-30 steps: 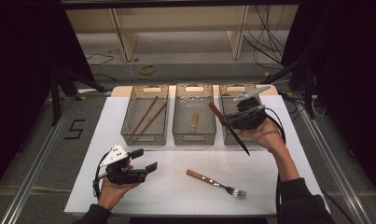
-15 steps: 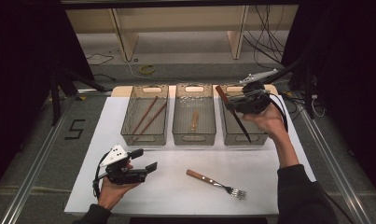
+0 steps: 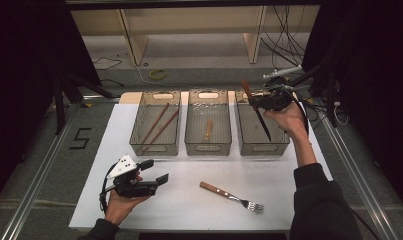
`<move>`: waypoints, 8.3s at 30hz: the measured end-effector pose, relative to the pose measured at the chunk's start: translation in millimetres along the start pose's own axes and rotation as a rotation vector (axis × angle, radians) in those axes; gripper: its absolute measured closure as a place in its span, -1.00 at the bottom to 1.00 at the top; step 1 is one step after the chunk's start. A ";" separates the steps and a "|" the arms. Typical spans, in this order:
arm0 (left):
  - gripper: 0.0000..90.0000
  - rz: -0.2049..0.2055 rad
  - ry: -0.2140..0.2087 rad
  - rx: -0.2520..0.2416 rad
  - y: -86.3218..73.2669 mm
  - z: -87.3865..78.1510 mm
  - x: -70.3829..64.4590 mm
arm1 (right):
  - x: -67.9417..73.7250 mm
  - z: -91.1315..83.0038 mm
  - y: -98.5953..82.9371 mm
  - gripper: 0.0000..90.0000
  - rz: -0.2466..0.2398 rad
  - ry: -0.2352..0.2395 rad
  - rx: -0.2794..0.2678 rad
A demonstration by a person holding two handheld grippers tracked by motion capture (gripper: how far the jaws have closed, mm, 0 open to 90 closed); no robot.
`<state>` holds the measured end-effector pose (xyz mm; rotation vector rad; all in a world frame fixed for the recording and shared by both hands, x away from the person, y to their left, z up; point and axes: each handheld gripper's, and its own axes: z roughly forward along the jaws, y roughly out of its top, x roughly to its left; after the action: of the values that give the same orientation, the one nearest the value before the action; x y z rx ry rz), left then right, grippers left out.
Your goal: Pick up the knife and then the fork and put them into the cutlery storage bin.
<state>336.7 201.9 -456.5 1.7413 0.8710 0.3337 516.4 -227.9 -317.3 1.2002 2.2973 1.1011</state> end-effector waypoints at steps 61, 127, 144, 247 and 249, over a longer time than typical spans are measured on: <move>-0.59 0.002 -0.004 0.005 -0.2 0.4 -1.2 | -31.7 40.9 -41.7 0.02 0.189 -0.154 0.116; -0.60 -0.002 -0.006 0.004 0.2 -0.9 -0.1 | 143.2 32.8 -108.0 -0.32 -0.277 0.290 0.361; -0.60 -0.004 -0.005 0.002 0.8 -0.4 -0.5 | 156.5 46.2 -118.8 -0.21 -0.337 0.305 0.454; -0.59 0.004 -0.005 0.006 -0.6 -1.5 -1.0 | 113.1 25.2 -103.1 0.73 -0.232 0.286 0.309; -0.59 0.004 -0.004 0.008 -0.6 -1.5 -1.1 | 104.7 18.8 -97.9 0.73 -0.207 0.280 0.276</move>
<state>334.8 202.2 -456.2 1.7511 0.8665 0.3296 411.2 -169.0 -397.0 0.9136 2.7890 0.9501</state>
